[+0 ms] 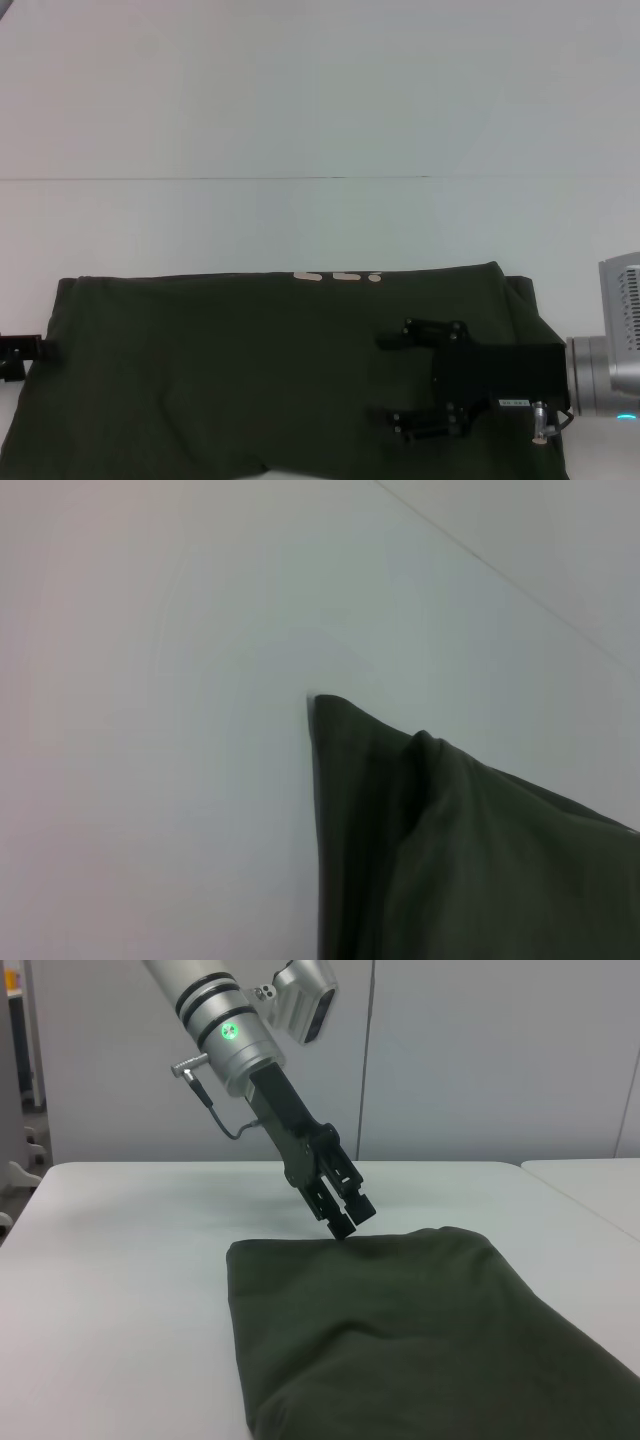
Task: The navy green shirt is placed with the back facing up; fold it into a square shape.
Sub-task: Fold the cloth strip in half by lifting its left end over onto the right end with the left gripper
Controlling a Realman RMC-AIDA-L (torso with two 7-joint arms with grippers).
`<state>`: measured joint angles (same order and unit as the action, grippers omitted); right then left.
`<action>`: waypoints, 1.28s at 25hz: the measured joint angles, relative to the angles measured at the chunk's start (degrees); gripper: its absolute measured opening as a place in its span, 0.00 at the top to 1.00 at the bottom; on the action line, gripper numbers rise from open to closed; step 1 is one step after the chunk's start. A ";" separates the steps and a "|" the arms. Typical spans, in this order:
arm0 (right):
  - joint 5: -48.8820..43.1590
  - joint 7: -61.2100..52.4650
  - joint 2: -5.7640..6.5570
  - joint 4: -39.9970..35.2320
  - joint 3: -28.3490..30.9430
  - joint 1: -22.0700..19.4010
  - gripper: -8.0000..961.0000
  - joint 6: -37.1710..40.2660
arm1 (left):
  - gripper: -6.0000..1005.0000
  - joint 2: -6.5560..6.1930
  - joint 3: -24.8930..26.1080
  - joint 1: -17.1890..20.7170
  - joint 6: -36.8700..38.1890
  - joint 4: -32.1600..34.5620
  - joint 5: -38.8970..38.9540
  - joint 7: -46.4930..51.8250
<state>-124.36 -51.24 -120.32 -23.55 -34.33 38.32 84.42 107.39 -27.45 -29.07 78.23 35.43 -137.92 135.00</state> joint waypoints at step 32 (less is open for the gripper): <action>0.00 -0.10 0.00 0.11 0.03 -0.26 0.06 -0.74 | 0.14 -0.71 -0.48 0.58 -0.03 0.48 -2.24 -0.60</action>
<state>-124.36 -51.34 -120.32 -23.44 -34.29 38.06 83.68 106.67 -27.93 -28.49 78.19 35.91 -140.16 134.40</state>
